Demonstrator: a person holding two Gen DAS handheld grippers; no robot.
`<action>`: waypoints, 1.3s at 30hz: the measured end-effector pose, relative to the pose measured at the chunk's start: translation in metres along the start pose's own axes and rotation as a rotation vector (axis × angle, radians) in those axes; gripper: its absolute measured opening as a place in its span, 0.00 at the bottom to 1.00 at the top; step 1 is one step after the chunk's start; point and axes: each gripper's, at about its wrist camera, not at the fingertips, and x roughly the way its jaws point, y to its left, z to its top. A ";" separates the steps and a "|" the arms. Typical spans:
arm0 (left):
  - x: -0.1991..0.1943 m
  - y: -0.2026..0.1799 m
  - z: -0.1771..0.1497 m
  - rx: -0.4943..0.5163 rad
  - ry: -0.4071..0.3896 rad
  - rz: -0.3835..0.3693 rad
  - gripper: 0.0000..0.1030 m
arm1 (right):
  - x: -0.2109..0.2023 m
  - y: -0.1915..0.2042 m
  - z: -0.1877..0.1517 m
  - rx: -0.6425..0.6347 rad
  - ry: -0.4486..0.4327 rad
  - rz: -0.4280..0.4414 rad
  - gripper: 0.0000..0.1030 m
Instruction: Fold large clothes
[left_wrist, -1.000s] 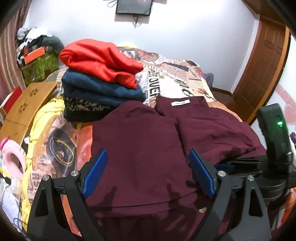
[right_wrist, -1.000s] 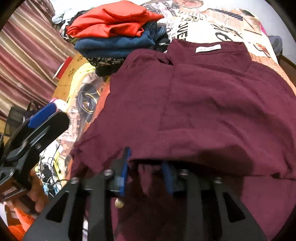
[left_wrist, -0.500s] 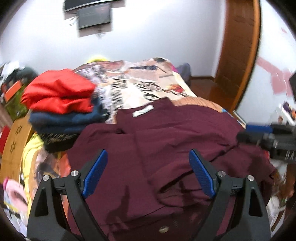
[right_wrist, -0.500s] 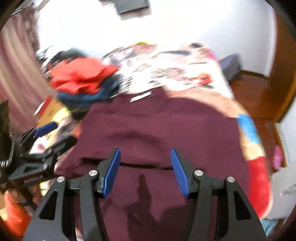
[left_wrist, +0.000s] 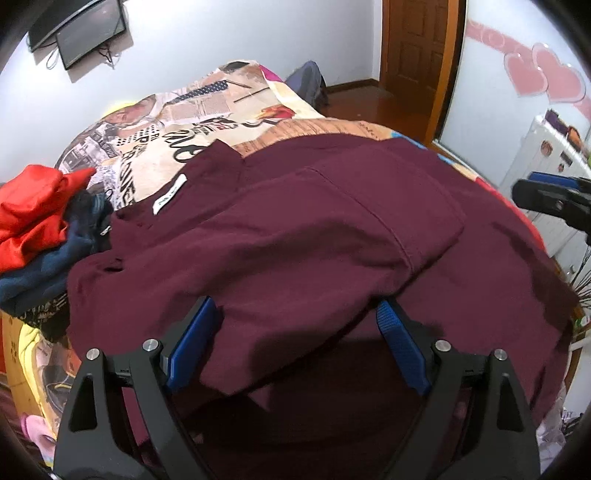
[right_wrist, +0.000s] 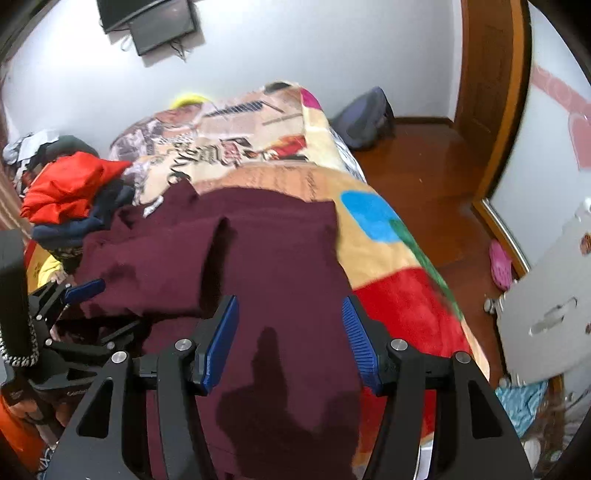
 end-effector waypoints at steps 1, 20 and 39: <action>0.002 0.001 0.002 -0.002 0.000 0.003 0.86 | 0.000 -0.003 -0.002 0.003 0.004 -0.005 0.53; -0.075 0.121 0.015 -0.318 -0.241 0.053 0.04 | -0.001 0.012 0.003 -0.022 -0.014 0.040 0.53; -0.036 0.258 -0.169 -0.699 0.041 0.050 0.18 | 0.043 0.053 -0.008 -0.089 0.105 0.028 0.59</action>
